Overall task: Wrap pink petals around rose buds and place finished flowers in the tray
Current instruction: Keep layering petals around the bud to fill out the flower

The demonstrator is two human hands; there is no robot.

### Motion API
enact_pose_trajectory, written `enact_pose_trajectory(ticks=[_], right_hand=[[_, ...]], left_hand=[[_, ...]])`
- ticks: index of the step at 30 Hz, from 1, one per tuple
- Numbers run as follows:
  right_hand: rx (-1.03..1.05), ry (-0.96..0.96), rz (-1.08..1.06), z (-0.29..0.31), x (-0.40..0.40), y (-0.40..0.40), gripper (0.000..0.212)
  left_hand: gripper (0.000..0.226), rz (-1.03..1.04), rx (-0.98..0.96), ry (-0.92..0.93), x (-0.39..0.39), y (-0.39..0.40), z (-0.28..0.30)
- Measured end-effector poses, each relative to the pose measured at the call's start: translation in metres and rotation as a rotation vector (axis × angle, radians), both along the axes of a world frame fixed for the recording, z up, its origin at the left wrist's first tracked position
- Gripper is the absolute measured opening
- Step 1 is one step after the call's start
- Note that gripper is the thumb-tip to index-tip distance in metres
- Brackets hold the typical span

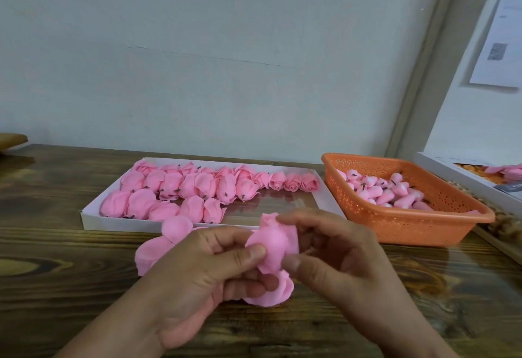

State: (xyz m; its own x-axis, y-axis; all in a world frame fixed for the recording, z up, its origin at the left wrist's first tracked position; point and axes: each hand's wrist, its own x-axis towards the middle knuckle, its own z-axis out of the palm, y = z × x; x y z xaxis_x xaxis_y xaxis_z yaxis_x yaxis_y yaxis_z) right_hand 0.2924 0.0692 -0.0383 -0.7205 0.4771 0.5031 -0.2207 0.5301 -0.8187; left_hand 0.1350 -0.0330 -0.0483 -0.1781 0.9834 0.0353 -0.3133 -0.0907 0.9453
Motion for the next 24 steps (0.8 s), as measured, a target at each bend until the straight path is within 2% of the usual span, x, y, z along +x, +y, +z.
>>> enact_pose_trajectory(ticks=[4, 7, 14, 18, 24], right_hand=[[0.229, -0.093, -0.119, 0.005, 0.001, -0.002, 0.018], [0.313, -0.106, -0.135, 0.004, 0.001, -0.001, 0.017], [0.24, 0.008, -0.171, -0.003, -0.004, 0.0, 0.012], [0.226, 0.059, -0.189, -0.001, -0.006, 0.0, 0.012], [0.214, 0.098, -0.227, -0.002, -0.009, -0.001, 0.009]], left_hand=[[0.032, 0.071, 0.04, 0.206, 0.005, -0.001, 0.0], [0.031, 0.115, 0.069, 0.318, 0.009, -0.003, 0.001], [0.019, 0.229, 0.168, 0.455, 0.02, -0.007, 0.007], [0.041, 0.255, 0.165, 0.507, 0.025, -0.009, 0.012], [0.035, 0.323, 0.118, 0.514, 0.029, -0.01, 0.013]])
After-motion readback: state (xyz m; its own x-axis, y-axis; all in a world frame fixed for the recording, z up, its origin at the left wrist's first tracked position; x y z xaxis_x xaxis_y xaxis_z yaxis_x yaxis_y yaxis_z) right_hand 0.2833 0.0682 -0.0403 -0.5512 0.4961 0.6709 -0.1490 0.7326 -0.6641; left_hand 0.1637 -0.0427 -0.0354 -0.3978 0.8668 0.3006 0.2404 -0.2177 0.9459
